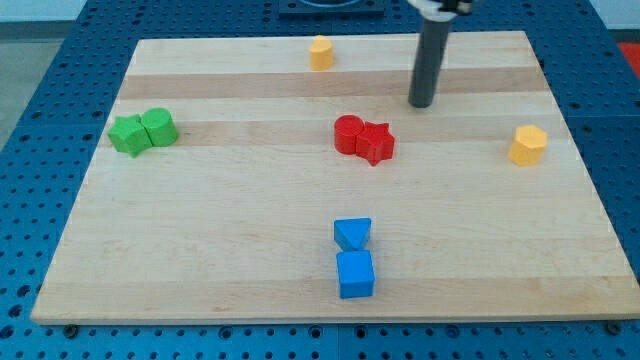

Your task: Move the yellow heart towards the right side of the board

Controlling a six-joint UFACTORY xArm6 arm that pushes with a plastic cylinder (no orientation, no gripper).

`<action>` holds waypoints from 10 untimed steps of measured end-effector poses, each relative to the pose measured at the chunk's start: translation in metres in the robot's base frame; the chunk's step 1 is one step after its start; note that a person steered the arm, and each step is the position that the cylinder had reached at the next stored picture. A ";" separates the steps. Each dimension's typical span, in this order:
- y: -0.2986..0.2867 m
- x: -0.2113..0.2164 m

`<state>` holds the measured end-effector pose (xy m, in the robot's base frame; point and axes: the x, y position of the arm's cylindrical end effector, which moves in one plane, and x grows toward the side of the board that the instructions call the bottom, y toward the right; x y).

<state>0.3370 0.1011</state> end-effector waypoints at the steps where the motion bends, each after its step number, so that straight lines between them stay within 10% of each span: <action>1: -0.028 0.000; 6: -0.129 -0.003; 10: -0.187 -0.122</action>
<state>0.2146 -0.0854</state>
